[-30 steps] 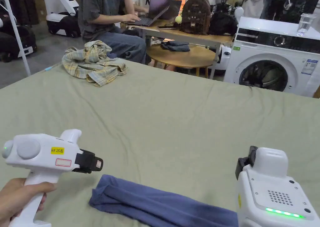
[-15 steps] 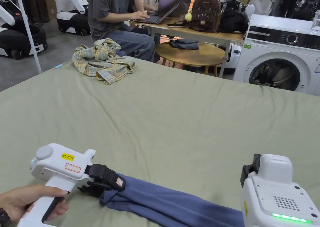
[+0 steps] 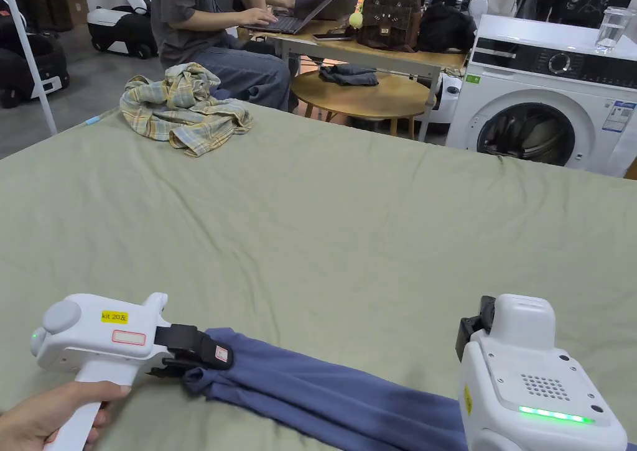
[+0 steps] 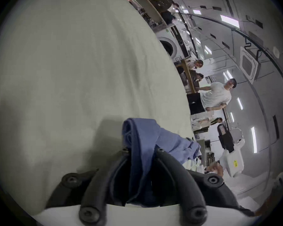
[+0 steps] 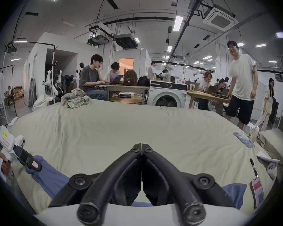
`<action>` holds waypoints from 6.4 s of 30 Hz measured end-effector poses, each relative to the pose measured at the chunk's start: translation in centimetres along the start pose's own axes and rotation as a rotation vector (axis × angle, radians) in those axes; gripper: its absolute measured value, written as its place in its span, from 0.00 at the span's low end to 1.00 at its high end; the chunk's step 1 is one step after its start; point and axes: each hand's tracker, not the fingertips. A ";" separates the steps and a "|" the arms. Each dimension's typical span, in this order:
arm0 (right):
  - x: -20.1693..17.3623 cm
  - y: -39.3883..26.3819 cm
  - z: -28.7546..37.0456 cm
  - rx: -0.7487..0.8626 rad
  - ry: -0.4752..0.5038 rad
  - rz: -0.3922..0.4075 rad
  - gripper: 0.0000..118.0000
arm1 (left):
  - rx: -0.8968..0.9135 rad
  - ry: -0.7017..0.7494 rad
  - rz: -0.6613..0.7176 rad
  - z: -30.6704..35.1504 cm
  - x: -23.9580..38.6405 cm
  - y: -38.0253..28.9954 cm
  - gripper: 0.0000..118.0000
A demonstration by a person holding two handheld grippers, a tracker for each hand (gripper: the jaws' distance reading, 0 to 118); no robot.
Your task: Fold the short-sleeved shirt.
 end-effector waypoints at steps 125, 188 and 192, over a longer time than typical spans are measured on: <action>6.9 -1.0 1.7 -0.035 -0.075 -0.018 0.00 | -0.106 -0.107 -0.165 -7.7 9.1 -5.4 0.10; 10.2 -1.1 3.5 -0.034 -0.120 -0.061 0.00 | -0.341 0.017 -0.267 -24.1 24.5 -8.7 0.10; 10.5 -1.5 3.4 -0.043 -0.120 -0.067 0.00 | -0.354 0.026 -0.226 -28.1 22.6 -9.4 0.01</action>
